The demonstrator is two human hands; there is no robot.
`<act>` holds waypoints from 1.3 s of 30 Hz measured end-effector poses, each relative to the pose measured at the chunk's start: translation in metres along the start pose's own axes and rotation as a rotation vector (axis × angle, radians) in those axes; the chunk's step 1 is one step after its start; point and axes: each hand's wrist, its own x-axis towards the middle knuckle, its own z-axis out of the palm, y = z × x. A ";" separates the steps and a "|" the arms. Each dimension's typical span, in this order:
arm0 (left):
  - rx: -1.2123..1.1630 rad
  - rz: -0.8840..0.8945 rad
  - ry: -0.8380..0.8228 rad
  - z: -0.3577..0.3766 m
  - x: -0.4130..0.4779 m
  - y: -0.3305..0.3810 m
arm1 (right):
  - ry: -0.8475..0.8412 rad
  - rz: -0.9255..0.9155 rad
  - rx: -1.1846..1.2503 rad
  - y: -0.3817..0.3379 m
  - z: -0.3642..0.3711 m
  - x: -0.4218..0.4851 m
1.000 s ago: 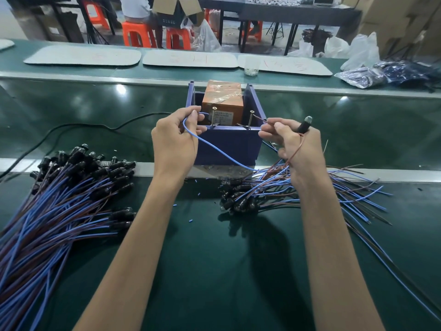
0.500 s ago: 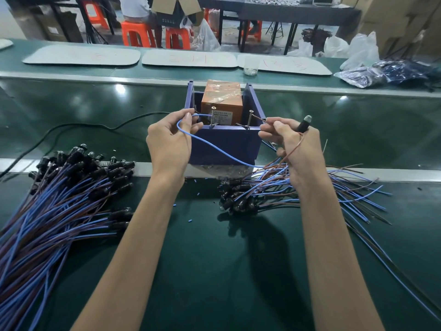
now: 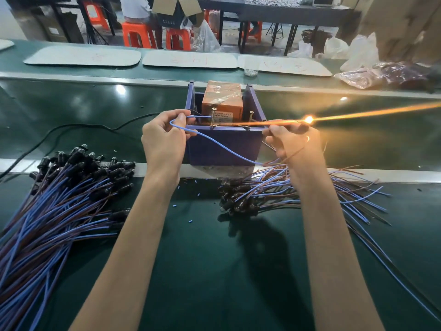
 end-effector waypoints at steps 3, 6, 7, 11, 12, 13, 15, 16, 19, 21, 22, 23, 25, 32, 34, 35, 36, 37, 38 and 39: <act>0.001 -0.004 -0.009 -0.001 0.000 0.000 | -0.028 -0.014 -0.022 0.001 0.000 0.000; 0.001 -0.004 -0.009 0.000 0.000 0.000 | -0.014 -0.016 -0.014 0.001 0.000 0.000; 0.003 -0.003 -0.008 0.000 0.000 0.000 | -0.005 -0.013 -0.010 0.001 0.001 0.000; -0.010 0.000 0.005 0.000 -0.001 0.001 | 0.056 0.009 0.022 0.002 0.000 0.002; -0.014 0.003 0.008 -0.001 -0.001 0.001 | 0.060 0.011 0.020 0.002 0.000 0.002; -0.017 0.007 0.009 -0.001 -0.001 0.001 | 0.059 0.012 0.019 0.002 0.000 0.002; -0.022 0.014 0.001 -0.001 -0.001 0.002 | 0.050 0.012 0.021 0.002 0.000 0.002; -0.021 0.017 -0.007 0.000 -0.001 0.002 | 0.042 0.011 0.018 0.002 0.000 0.002; -0.002 0.023 -0.027 0.000 -0.002 0.001 | -0.003 0.020 -0.023 0.004 0.002 0.000; 0.003 0.019 -0.034 0.001 -0.003 0.000 | -0.029 0.024 -0.055 0.006 0.003 -0.002; 0.001 0.016 -0.036 0.001 -0.003 -0.001 | -0.036 0.023 -0.063 0.007 0.004 -0.002; -0.001 0.014 -0.038 0.001 -0.003 -0.001 | -0.039 0.022 -0.065 0.007 0.003 -0.002; -0.006 0.008 -0.038 0.000 -0.002 -0.001 | -0.039 0.019 -0.068 0.006 0.003 -0.002; 0.000 -0.005 -0.020 0.000 -0.001 0.001 | -0.060 0.015 -0.114 0.004 0.001 -0.002; 0.001 -0.009 -0.015 0.000 0.000 0.001 | -0.054 0.013 -0.084 0.004 0.001 -0.001; 0.003 -0.010 -0.013 -0.001 0.000 0.001 | -0.054 0.009 -0.065 0.005 0.001 0.000; 0.007 -0.010 -0.012 -0.001 0.000 0.001 | -0.060 0.005 -0.054 0.006 0.001 0.001; 0.013 -0.010 -0.010 -0.001 0.000 0.001 | -0.072 -0.003 -0.045 0.006 0.002 0.000; 0.018 -0.010 -0.010 -0.001 0.001 0.001 | -0.086 -0.011 -0.036 0.006 0.002 0.000; 0.020 -0.011 -0.009 -0.001 0.001 0.001 | -0.094 -0.018 -0.032 0.007 0.003 0.000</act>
